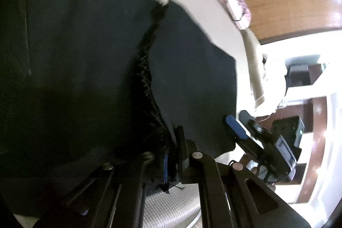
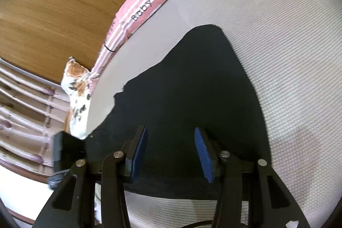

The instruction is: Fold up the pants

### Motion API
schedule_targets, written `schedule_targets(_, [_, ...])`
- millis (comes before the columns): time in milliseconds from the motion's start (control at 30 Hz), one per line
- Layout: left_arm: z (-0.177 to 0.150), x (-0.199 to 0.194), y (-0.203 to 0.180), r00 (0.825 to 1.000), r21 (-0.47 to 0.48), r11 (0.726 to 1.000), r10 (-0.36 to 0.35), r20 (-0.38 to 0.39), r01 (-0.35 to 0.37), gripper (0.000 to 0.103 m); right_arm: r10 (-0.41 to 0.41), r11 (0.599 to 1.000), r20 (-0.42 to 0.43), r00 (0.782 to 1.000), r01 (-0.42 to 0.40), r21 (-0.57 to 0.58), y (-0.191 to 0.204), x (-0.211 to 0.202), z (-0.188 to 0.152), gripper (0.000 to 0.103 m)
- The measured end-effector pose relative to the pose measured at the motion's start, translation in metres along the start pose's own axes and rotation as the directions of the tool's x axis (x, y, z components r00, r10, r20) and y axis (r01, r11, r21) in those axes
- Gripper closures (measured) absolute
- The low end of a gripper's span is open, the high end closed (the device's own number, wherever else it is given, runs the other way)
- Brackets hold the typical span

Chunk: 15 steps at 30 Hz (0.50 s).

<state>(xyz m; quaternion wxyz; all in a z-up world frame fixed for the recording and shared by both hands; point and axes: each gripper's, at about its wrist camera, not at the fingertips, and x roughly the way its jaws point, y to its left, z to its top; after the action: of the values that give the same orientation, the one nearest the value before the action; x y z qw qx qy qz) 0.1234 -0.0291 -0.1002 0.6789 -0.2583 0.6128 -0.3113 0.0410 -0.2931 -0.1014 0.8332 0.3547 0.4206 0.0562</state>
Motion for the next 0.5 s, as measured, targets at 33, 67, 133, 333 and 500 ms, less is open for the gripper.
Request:
schedule_targets(33, [-0.002, -0.008, -0.008, 1.0, 0.035, 0.999, 0.008, 0.019, -0.009, 0.097, -0.009, 1.0, 0.002, 1.0, 0.009, -0.005, 0.001, -0.001, 0.0, 0.059])
schedule_targets(67, [-0.004, -0.015, -0.015, 0.999, 0.062, 0.998, 0.015, 0.037, -0.018, 0.097, -0.02, 1.0, 0.006, 1.0, 0.02, -0.015, 0.002, -0.002, 0.0, 0.059])
schedule_targets(133, [-0.007, -0.028, -0.022, 0.998, 0.098, 0.995, 0.02, 0.062, -0.026, 0.097, -0.05, 0.998, 0.012, 0.999, 0.051, -0.04, 0.005, -0.005, 0.0, 0.059])
schedule_targets(333, [-0.013, -0.025, -0.006, 0.991, 0.109, 0.986, 0.125, 0.047, -0.129, 0.097, -0.14, 0.985, -0.006, 0.99, 0.139, -0.098, 0.006, -0.001, -0.007, 0.06])
schedule_targets(500, [-0.011, -0.008, 0.018, 0.987, 0.053, 0.986, 0.157, 0.016, -0.158, 0.097, -0.179, 0.979, -0.037, 0.983, 0.174, -0.101, 0.0, 0.007, -0.009, 0.062])
